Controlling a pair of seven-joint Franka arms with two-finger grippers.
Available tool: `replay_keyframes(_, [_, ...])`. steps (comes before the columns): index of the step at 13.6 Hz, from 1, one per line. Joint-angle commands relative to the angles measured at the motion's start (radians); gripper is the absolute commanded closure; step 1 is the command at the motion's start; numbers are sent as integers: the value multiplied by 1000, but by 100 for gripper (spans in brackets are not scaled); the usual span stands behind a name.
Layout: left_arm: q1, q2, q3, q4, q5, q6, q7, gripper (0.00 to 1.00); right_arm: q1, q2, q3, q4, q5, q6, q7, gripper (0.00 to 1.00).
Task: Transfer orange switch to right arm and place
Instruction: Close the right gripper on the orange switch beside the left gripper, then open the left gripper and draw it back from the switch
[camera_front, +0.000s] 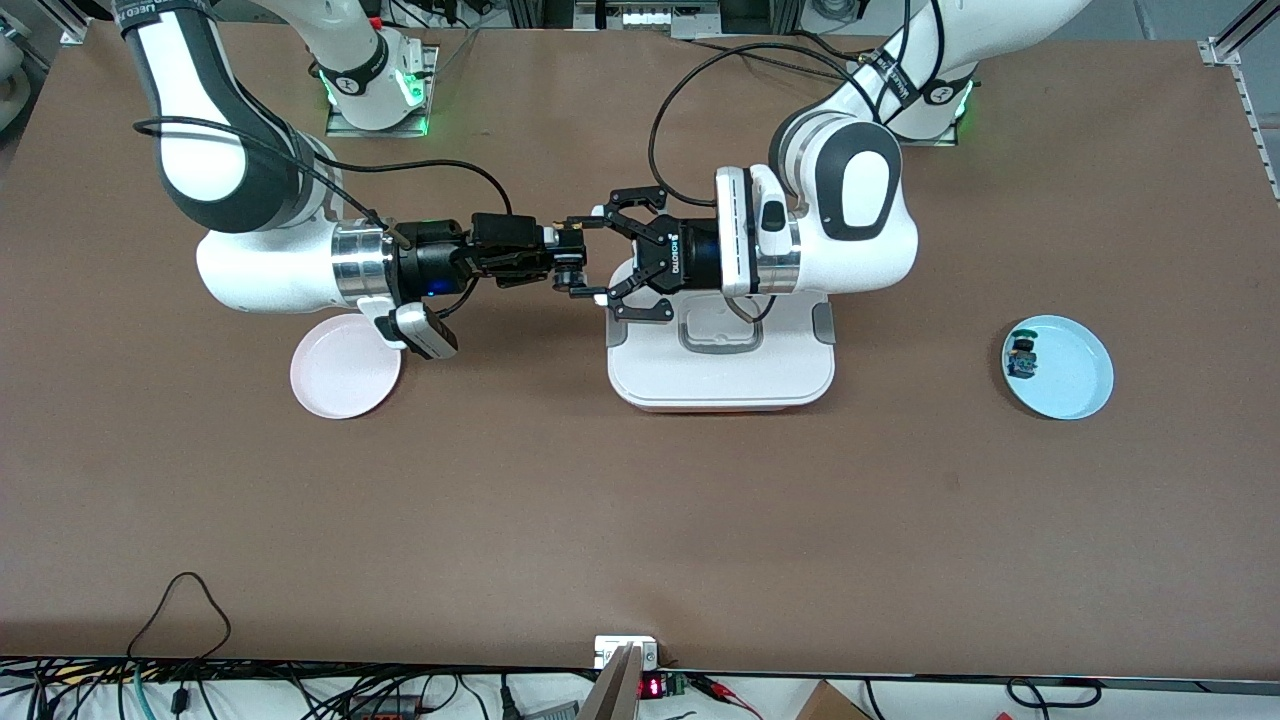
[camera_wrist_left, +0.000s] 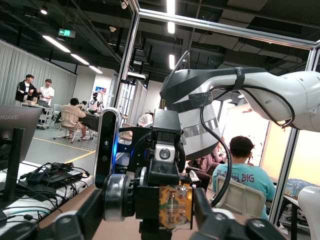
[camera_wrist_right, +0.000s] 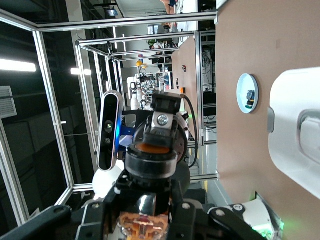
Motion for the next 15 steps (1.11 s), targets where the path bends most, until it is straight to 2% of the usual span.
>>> replay_keyframes(1, [7, -4, -4, 9, -30, 6, -9, 0, -2, 3, 0, 8, 61, 7, -40, 100])
replay_keyframes(4, [25, -33, -1, 7, 2, 1, -91, 0, 0, -3, 0, 8, 79, 42, -39, 100])
replay_keyframes(6, [44, -43, -1, 10, 101, -8, -194, 0, 0, -5, 0, 8, 83, 44, -39, 100])
replay_keyframes(7, [77, -62, -2, 9, 194, -28, -270, 0, 0, -6, 0, 8, 83, 44, -39, 100])
replay_keyframes(9, [154, -73, -2, 27, 424, -169, -463, 0, -2, -10, -1, 8, 81, 44, -42, 100])
replay_keyframes(10, [186, -74, -7, 30, 524, -197, -522, 0, -8, -13, -2, 8, 78, 45, -45, 100])
replay_keyframes(12, [228, -74, -4, 32, 598, -290, -588, 0, -24, -16, -3, 6, 54, 44, -51, 100])
replay_keyframes(13, [238, -76, 5, 32, 677, -333, -614, 0, -32, -23, -3, 8, -3, 44, -52, 100])
replay_keyframes(15, [283, -74, 1, 32, 909, -404, -725, 0, -52, -33, -3, 9, -130, 39, -57, 100])
